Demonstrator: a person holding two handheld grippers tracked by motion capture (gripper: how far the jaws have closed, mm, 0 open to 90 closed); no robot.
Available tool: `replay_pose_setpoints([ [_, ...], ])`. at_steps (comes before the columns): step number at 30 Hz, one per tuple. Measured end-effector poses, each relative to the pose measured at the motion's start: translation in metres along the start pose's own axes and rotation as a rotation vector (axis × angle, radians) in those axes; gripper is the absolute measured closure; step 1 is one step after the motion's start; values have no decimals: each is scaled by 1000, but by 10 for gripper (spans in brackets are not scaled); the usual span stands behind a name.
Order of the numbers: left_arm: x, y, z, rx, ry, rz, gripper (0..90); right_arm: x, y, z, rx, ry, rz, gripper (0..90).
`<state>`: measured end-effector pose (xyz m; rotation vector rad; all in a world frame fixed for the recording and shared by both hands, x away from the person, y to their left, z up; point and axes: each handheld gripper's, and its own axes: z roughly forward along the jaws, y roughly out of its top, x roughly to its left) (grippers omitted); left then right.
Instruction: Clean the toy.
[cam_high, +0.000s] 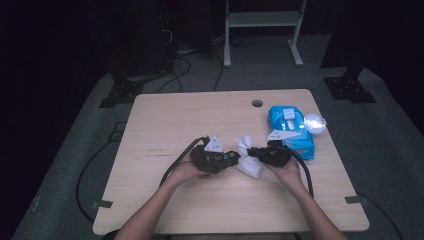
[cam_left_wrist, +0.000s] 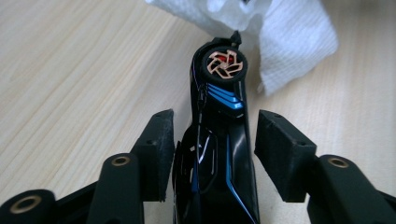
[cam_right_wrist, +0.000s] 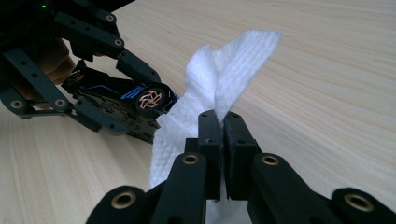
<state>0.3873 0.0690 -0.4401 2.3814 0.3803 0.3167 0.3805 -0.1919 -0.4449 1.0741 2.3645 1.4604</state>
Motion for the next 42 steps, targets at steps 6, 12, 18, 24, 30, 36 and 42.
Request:
replay_pose_setpoints([
  [6, 4, 10, 6, 68, 3, -25, 561, 1, -1, 5, 8, 13, 8, 861],
  [12, 1, 13, 7, 56, -18, -10, 581, -4, -6, 11, 23, 30, 41, 861],
  [18, -1, 12, -3, -34, -22, 0, 583, -2, -4, 8, -6, 63, 58, 862],
  [24, -5, 14, -16, -123, -9, -8, 583, 10, 12, -11, -118, 131, 72, 865],
  [30, -9, 11, -20, -166, 1, -9, 586, 28, 25, -18, -153, 156, 10, 865],
  [36, -10, 5, -25, -200, -10, -12, 587, 17, 20, -19, -134, 118, 24, 865],
  [42, -13, 5, -30, -226, -18, -2, 587, 9, 12, -13, -103, 100, 43, 865],
])
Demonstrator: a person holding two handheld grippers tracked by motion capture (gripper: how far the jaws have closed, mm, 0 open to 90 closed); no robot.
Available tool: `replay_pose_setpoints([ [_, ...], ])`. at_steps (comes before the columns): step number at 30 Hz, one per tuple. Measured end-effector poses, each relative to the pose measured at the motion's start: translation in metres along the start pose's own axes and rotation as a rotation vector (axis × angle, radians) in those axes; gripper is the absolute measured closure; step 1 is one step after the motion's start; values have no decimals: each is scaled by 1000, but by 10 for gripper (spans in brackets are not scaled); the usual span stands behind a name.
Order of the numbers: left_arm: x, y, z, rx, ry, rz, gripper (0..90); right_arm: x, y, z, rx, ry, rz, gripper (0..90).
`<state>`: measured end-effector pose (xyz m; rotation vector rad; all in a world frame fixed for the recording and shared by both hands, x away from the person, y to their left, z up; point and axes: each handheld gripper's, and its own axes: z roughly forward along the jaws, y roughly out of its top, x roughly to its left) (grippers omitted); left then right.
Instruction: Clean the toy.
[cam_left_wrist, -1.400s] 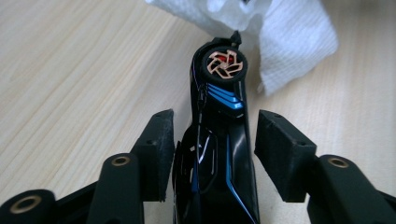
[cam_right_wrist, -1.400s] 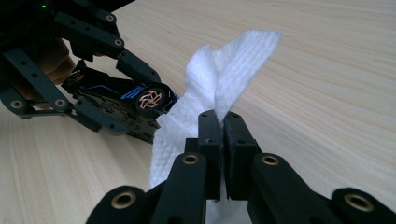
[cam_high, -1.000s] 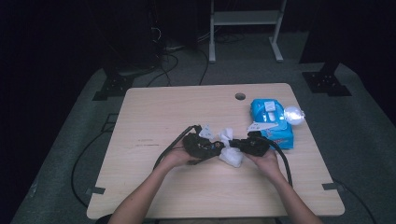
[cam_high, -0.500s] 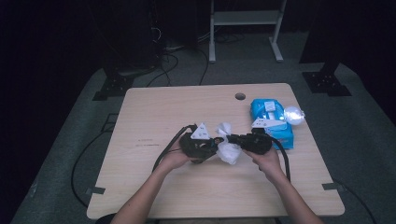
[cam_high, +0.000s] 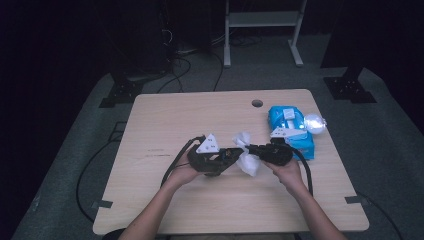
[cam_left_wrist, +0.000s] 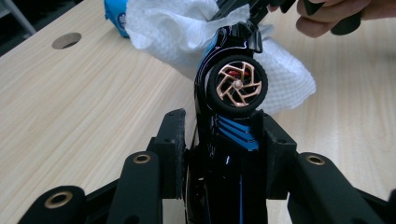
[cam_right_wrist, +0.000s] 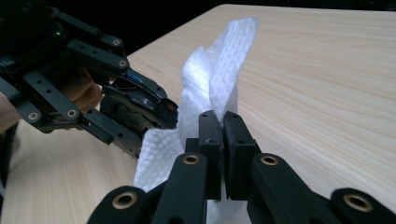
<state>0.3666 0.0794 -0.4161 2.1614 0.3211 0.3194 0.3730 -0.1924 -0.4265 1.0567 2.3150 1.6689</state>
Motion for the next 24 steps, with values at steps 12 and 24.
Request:
replay_pose_setpoints([
  [12, 0, 0, -4, -10, 23, 9, 587, 19, 15, -4, -49, 43, -51, 864],
  [24, -1, 1, 0, 2, 28, 20, 588, 38, 25, -1, -71, 101, -81, 864],
])
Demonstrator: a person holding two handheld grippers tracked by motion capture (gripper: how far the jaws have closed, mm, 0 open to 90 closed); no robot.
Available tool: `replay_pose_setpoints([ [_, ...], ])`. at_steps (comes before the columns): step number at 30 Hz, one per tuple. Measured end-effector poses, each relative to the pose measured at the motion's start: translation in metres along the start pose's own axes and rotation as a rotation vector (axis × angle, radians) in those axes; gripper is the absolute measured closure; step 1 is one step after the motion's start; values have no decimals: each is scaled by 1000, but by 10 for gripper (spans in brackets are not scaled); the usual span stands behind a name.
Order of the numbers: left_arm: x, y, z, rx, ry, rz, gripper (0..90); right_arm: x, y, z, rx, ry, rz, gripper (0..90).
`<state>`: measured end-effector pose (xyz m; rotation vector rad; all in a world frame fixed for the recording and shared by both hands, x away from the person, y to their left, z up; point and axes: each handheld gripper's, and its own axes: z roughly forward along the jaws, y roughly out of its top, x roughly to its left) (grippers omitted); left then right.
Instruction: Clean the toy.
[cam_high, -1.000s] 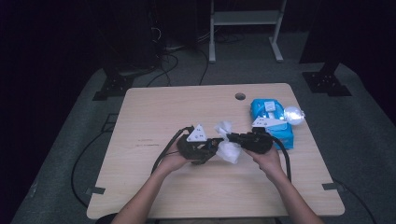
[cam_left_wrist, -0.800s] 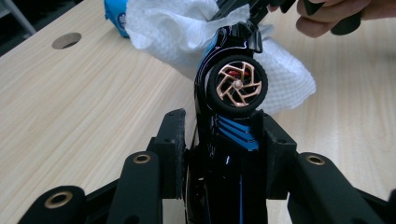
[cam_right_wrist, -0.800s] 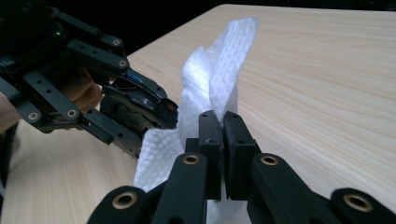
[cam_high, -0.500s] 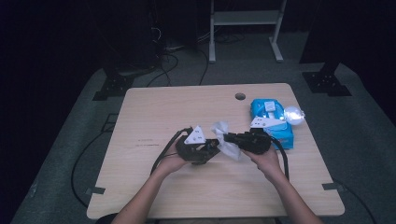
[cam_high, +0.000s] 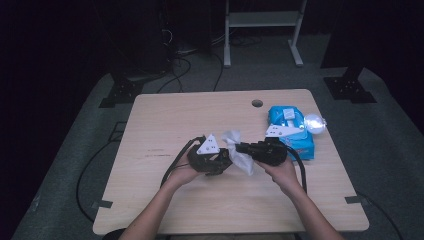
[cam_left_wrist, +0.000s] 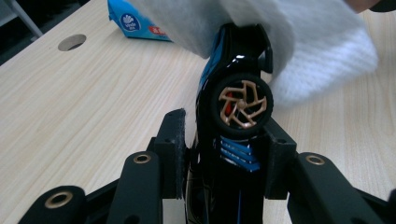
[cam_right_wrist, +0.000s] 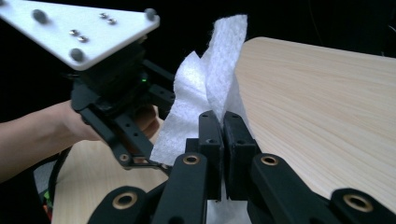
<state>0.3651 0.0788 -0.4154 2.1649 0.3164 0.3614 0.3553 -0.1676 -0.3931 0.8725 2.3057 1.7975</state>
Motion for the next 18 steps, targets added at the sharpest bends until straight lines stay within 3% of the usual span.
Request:
replay_pose_setpoints([
  [4, 0, 1, -6, -40, -3, -4, 637, -2, -2, 1, 11, -20, -3, 864],
  [10, 3, -1, -7, -38, -3, -4, 647, -22, -17, 0, 25, -43, 76, 864],
  [16, 4, -1, -7, -47, -5, -12, 647, -25, -19, 2, 38, -63, 73, 864],
  [18, 5, -1, -8, -57, -7, -20, 646, -31, -26, 3, 56, -73, 93, 864],
])
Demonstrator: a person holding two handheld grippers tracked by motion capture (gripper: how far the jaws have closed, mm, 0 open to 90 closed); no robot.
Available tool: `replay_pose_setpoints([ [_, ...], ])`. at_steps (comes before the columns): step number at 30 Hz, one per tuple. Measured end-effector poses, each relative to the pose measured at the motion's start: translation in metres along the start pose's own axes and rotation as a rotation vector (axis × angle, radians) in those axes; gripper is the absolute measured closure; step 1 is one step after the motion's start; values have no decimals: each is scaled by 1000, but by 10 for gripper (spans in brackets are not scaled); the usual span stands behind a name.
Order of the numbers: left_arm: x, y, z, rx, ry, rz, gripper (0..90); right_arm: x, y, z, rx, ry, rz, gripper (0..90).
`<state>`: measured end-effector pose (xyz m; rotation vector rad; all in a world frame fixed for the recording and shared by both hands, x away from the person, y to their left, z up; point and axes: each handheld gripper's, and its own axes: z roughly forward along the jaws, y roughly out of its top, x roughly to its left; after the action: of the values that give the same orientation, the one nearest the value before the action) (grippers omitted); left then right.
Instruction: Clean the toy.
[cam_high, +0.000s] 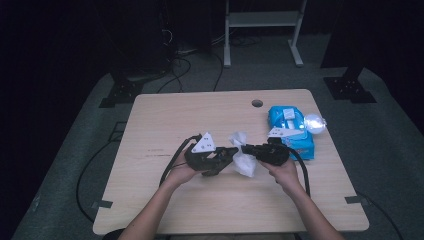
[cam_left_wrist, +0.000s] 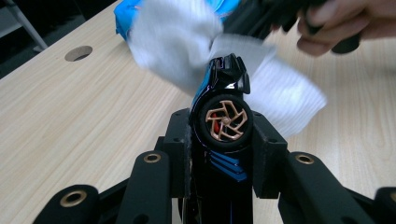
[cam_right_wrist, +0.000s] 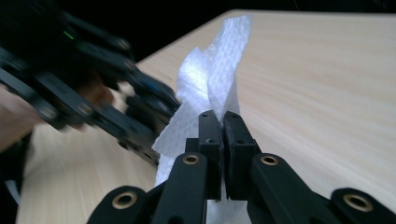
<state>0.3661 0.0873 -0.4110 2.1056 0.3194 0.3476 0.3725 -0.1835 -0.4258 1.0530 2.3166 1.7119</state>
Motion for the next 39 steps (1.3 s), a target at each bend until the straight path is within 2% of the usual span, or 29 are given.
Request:
replay_pose_setpoints([
  [3, -1, 0, 1, 5, 0, 6, 646, -3, -5, 2, 16, 0, 17, 864],
  [5, -1, 0, 1, 5, 0, 6, 646, 1, -1, 0, -3, 3, 4, 865],
  [7, -2, 1, 2, 6, 3, 8, 647, 6, 6, -3, -25, 32, -3, 865],
  [8, -2, 1, 2, 9, 3, 12, 647, 11, 10, -4, -35, 39, -20, 865],
  [10, -4, 3, 4, 16, 6, 24, 647, 18, 15, -4, -54, 75, -23, 865],
  [12, -7, 4, 6, 22, 5, 35, 647, 28, 20, -1, -48, 94, -54, 865],
  [15, -7, 4, 5, 15, 6, 30, 647, 34, 22, 2, -44, 90, -89, 865],
  [19, -5, 2, 3, 17, 8, 24, 647, 20, 16, -2, -45, 57, -43, 865],
  [22, -4, 2, 2, 11, 8, 19, 647, 4, 5, -4, -17, 13, -9, 865],
  [24, -3, 3, 1, 2, 2, 15, 646, -5, -4, -2, 3, 6, 28, 865],
  [25, -3, 4, 1, -1, 2, 15, 646, -8, -8, 1, 21, 2, 30, 864],
  [29, -5, 5, 3, -7, -5, 18, 646, -12, -18, 9, 56, 18, 69, 864],
  [31, -4, 5, 2, -18, -5, 15, 646, -14, -19, 9, 48, 32, 86, 865],
  [34, -4, 6, 2, -42, -7, 8, 644, -16, -16, 2, 9, 67, 124, 866],
  [36, -5, 7, 3, -60, -6, 2, 642, -16, -12, -5, -17, 81, 125, 866],
  [39, -6, 10, 4, -69, -11, -1, 642, -14, -8, -12, -39, 76, 117, 866],
])
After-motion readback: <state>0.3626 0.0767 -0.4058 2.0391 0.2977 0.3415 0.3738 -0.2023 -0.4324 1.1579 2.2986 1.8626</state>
